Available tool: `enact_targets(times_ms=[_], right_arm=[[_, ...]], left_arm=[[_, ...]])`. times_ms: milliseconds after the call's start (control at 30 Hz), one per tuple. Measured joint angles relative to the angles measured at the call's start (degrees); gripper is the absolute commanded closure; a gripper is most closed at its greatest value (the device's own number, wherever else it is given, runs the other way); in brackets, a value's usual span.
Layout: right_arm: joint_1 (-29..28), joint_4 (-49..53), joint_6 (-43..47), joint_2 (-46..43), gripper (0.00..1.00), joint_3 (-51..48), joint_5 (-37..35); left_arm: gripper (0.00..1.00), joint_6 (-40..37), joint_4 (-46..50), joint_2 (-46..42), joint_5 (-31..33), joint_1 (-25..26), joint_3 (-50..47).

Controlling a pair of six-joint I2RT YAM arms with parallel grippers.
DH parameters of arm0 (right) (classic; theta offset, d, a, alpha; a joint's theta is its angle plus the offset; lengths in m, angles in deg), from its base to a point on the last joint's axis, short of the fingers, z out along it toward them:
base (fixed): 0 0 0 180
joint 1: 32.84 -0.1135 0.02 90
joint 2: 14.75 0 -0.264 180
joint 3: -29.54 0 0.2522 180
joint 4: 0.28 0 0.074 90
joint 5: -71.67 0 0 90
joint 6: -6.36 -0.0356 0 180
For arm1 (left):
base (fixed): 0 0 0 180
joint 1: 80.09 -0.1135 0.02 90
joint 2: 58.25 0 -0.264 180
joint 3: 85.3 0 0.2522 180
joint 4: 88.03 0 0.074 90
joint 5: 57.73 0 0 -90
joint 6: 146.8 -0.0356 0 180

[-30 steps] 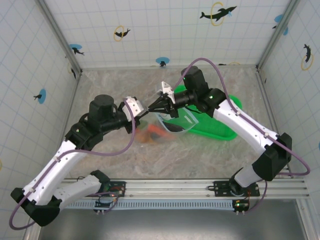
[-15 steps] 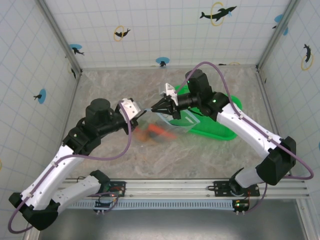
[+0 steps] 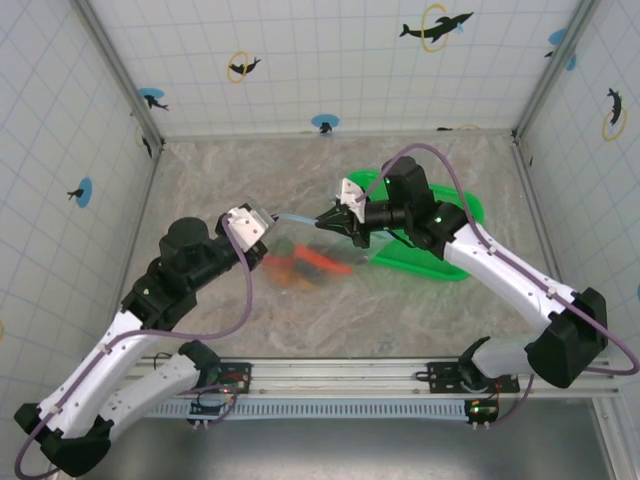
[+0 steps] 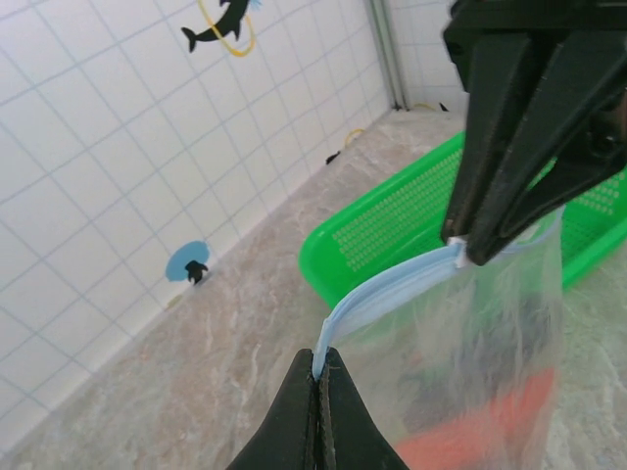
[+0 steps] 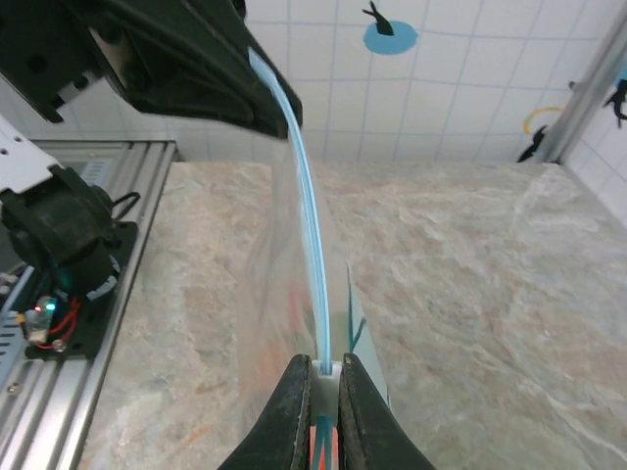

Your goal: Place the food in the zip-top bag and seal the zipper

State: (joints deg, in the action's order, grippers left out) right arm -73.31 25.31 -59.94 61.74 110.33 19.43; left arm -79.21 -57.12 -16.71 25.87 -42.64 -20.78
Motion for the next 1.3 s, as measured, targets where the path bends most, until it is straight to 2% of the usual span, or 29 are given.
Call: enact_targets(times_ms=[500, 733, 867, 1067, 1300], right_arm=[[3.7, -3.2, -1.8, -11.9, 0.94, -18.4, -9.6], [5.4, -3.1, -2.9, -16.4, 0.96, -25.7, -16.8], [5.6, -3.4, -3.8, -18.3, 0.97, -26.5, -19.5], [5.0, -2.1, -4.7, -22.1, 0.96, -26.5, -20.6], [4.8, 5.8, -4.6, -24.9, 0.95, -22.1, -20.0]], left_arm=[[1.0, -0.2, -6.6, -6.6, 11.7, 0.1, -5.5], [1.0, -0.3, -7.5, -7.6, 14.2, 0.1, -7.1], [1.0, -0.2, -6.4, -8.2, 13.9, 0.4, -7.1], [1.0, 0.8, -4.0, -11.5, 9.8, 0.4, -7.1], [1.0, 5.6, -2.4, -17.6, -4.5, 0.0, -7.1]])
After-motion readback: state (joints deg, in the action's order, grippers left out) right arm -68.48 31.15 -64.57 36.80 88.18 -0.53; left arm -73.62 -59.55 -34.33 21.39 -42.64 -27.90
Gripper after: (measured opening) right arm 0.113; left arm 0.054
